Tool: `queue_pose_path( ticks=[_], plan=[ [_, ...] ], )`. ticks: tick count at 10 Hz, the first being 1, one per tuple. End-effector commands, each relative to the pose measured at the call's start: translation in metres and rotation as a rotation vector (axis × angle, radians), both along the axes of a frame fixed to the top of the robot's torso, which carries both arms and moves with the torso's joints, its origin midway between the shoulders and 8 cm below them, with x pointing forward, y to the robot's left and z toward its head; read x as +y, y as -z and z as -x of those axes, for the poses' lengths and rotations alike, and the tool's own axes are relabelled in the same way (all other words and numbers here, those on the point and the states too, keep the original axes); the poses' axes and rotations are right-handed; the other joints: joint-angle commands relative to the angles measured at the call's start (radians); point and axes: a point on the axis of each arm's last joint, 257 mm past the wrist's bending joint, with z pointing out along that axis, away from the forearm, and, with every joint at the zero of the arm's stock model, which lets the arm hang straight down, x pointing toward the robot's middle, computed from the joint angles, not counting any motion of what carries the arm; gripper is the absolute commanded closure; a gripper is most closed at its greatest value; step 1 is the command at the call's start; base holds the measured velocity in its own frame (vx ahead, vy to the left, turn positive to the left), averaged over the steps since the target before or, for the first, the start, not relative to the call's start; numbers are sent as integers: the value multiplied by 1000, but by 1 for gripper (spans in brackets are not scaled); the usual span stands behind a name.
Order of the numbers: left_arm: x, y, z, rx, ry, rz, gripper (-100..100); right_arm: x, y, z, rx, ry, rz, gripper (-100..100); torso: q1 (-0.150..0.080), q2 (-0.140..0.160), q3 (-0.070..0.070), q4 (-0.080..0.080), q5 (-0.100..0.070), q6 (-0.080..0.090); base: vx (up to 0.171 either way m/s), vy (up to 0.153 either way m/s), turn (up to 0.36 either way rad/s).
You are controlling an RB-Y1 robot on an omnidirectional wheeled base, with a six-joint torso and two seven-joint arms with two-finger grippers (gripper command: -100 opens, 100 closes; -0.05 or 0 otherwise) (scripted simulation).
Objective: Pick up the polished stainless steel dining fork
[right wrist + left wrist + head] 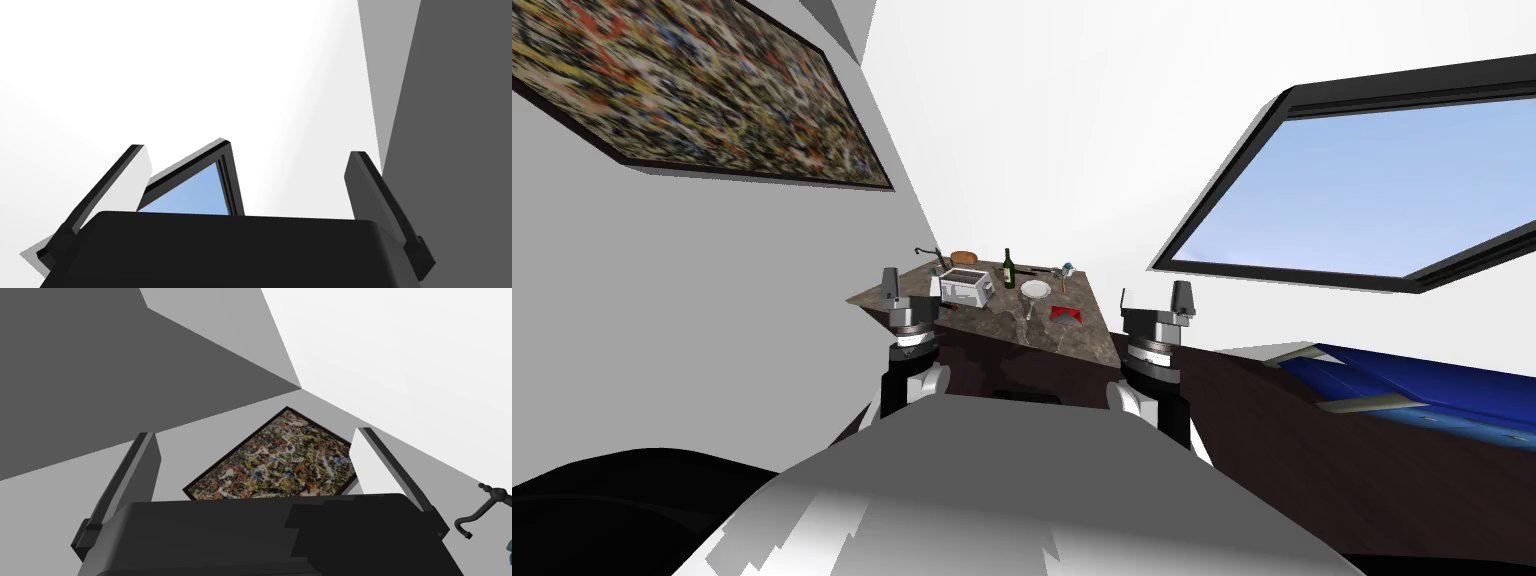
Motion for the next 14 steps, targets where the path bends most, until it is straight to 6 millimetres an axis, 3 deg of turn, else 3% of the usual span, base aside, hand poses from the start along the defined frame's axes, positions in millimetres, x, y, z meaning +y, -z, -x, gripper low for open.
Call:
queue_pose_path(
  ticks=[1,4,5,6,7,9,10,11,12,13,14],
  plan=[
    [0,0,0,0,0,0,0,4,5,-3,21,-29,0,-100,0,0,0,0,0,0,-29,37,15],
    [0,0,0,0,0,0,0,17,31,-16,116,-132,-33,-100,6,5,3,1,1,0,-71,109,42],
    [0,0,0,0,0,0,0,18,31,-16,118,-136,-24,-100,10,5,3,1,2,0,-76,124,8],
    [0,0,0,0,0,0,0,23,46,-22,167,-182,-49,-100,8,5,3,1,2,0,-70,103,47],
    [0,0,0,0,0,0,0,24,46,-22,169,-185,-42,-100,7,5,3,1,2,0,-45,72,31],
    [0,0,0,0,0,0,0,38,84,-31,294,-278,-99,-100,5,3,2,1,1,0,-41,115,103],
    [0,0,0,0,0,0,0,38,85,-31,303,-294,-95,-100,9,3,2,1,2,0,-57,139,31],
    [0,0,0,0,0,0,0,46,109,-35,378,-339,-129,-100,9,4,2,1,2,0,-58,147,94],
    [0,0,0,0,0,0,0,45,110,-34,386,-351,-131,-100,10,4,2,1,2,0,-20,106,44],
    [0,0,0,0,0,0,0,53,137,-36,470,-394,-167,-100,7,2,2,1,2,0,-13,108,111],
    [0,0,0,0,0,0,0,52,139,-35,481,-407,-171,-100,7,2,1,0,2,0,-22,91,60]
  ],
)
